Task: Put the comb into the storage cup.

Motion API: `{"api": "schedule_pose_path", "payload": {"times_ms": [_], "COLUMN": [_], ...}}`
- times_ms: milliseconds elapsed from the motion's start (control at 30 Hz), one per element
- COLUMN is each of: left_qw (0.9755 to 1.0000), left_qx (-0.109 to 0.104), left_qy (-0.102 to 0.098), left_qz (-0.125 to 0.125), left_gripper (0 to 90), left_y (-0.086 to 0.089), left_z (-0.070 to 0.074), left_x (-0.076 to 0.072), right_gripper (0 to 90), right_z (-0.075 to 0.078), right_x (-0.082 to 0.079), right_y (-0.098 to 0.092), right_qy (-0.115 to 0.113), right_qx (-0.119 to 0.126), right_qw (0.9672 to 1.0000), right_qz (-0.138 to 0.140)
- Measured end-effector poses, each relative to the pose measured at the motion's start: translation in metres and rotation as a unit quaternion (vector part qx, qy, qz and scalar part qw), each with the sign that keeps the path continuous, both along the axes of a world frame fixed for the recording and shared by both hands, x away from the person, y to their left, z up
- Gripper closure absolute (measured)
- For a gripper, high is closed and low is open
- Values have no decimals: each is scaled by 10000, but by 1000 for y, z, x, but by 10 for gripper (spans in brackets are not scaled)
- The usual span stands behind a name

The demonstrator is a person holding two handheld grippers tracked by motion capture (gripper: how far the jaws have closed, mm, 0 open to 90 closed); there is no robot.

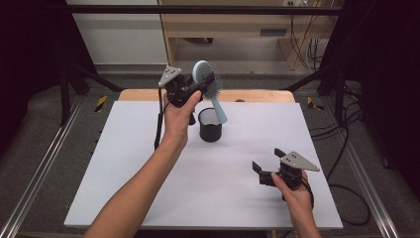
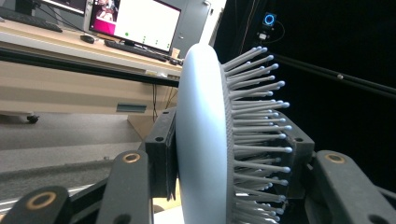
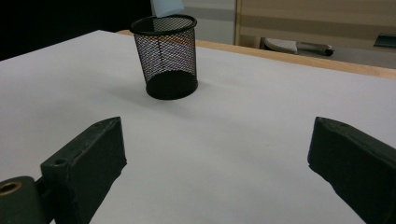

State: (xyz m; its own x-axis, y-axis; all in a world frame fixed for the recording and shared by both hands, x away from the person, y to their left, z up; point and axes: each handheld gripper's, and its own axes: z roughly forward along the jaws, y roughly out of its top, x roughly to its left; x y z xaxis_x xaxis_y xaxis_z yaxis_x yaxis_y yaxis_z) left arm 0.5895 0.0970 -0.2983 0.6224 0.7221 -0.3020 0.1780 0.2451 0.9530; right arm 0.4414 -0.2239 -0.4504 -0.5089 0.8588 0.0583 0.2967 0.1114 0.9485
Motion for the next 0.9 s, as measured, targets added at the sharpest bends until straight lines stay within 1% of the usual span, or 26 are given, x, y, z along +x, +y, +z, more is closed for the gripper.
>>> {"api": "schedule_pose_path", "payload": {"times_ms": [200,333,533,600,700,900], "left_qw": [9999,9998,9993,9993,9989,9987], "left_qx": [-13,-35,130,136,203,253], "left_qy": [-85,-102,-175,-196,-241,-239], "left_qz": [101,158,306,302,338,378], "left_gripper": [504,504,504,504,504,504], "left_y": [1,3,4,5,5,4], "left_z": [0,-1,-2,-4,-4,-6], "left_x": [2,4,7,8,9,10], "right_gripper": [38,36,35,35,35,35], "right_z": [0,1,0,0,0,0], "right_x": [-1,-1,-1,-1,-2,-2], "right_y": [-2,-4,-3,-3,-2,-2], "right_qy": [-8,-25,-16,-17,-14,-10], "right_qx": [11,19,20,24,20,35], "right_qw": [10000,10000,10000,10000,10000,10000], "right_qz": [-9,1,15,28,38,41]}}
